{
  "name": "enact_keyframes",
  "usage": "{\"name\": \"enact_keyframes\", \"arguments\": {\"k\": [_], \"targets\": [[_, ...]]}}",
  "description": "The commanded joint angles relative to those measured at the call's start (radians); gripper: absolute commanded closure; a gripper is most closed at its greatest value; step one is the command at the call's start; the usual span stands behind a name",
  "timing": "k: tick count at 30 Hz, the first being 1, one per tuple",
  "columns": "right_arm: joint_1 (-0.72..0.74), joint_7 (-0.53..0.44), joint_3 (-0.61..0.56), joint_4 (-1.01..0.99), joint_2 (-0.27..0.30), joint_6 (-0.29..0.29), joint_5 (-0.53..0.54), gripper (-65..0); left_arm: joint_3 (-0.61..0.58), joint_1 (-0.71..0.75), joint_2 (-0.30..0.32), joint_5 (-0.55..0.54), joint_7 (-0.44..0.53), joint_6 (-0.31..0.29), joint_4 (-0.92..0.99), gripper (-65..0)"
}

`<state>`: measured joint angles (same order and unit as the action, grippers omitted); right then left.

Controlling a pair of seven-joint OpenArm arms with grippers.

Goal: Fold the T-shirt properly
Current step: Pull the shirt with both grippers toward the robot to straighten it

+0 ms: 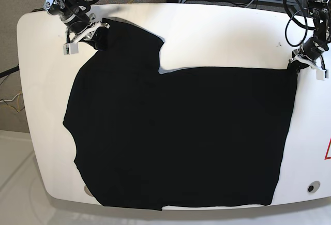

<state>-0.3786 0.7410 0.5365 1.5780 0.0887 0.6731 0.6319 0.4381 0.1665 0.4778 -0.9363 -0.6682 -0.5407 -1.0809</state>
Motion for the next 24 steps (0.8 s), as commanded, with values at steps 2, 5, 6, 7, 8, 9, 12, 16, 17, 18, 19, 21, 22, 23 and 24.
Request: {"name": "enact_keyframes", "arguments": {"k": [2, 5, 6, 7, 8, 9, 12, 16, 17, 18, 19, 21, 22, 23, 24], "targets": [[-0.007, 0.018, 0.021, 0.034, 0.008, 0.0, 0.009, 0.0, 0.007, 0.012, 0.025, -0.01, -0.048, -0.013, -0.032, 0.0], [-0.011, 0.029, 0.031, 0.048, 0.006, 0.002, 0.016, 0.0, 0.008, 0.022, 0.027, -0.015, -0.06, -0.016, -0.056, 0.0], [-0.012, 0.033, 0.034, 0.052, 0.006, 0.002, 0.017, 0.0, 0.007, 0.026, 0.027, -0.016, -0.064, -0.016, -0.065, 0.0], [-0.011, 0.038, 0.035, 0.048, 0.009, 0.007, 0.014, 0.0, 0.004, 0.028, 0.026, -0.001, -0.057, -0.014, -0.083, 0.0], [-0.009, 0.043, 0.036, 0.043, 0.012, 0.012, 0.01, 0.0, 0.0, 0.031, 0.026, 0.015, -0.049, -0.012, -0.102, 0.0], [-0.01, 0.046, 0.037, 0.046, 0.012, 0.013, 0.009, 0.0, -0.001, 0.034, 0.027, 0.017, -0.049, -0.011, -0.112, 0.0], [-0.016, 0.052, 0.04, 0.056, 0.014, 0.017, 0.006, 0.0, 0.0, 0.043, 0.029, 0.022, -0.046, -0.009, -0.142, 0.0], [-0.027, 0.058, 0.047, 0.078, 0.016, 0.022, 0.005, 0.0, 0.012, 0.055, 0.032, 0.026, -0.044, -0.009, -0.172, 0.0], [-0.043, 0.065, 0.059, 0.103, 0.018, 0.025, 0.006, 0.0, 0.036, 0.064, 0.029, 0.019, -0.052, -0.01, -0.184, 0.0], [-0.058, 0.073, 0.07, 0.127, 0.02, 0.025, 0.007, 0.0, 0.06, 0.072, 0.026, 0.011, -0.06, -0.011, -0.196, 0.0], [-0.065, 0.077, 0.076, 0.138, 0.021, 0.025, 0.008, 0.0, 0.071, 0.08, 0.026, 0.011, -0.064, -0.011, -0.206, 0.0], [-0.079, 0.083, 0.088, 0.159, 0.023, 0.025, 0.01, 0.0, 0.094, 0.096, 0.026, 0.009, -0.075, -0.012, -0.226, 0.0], [-0.086, 0.087, 0.094, 0.169, 0.024, 0.025, 0.011, 0.0, 0.107, 0.105, 0.026, 0.009, -0.083, -0.012, -0.236, 0.0], [-0.093, 0.09, 0.099, 0.177, 0.024, 0.025, 0.011, 0.0, 0.118, 0.114, 0.025, 0.008, -0.089, -0.013, -0.246, 0.0], [-0.099, 0.093, 0.104, 0.186, 0.025, 0.025, 0.012, 0.0, 0.129, 0.122, 0.024, 0.007, -0.095, -0.014, -0.256, 0.0]]}}
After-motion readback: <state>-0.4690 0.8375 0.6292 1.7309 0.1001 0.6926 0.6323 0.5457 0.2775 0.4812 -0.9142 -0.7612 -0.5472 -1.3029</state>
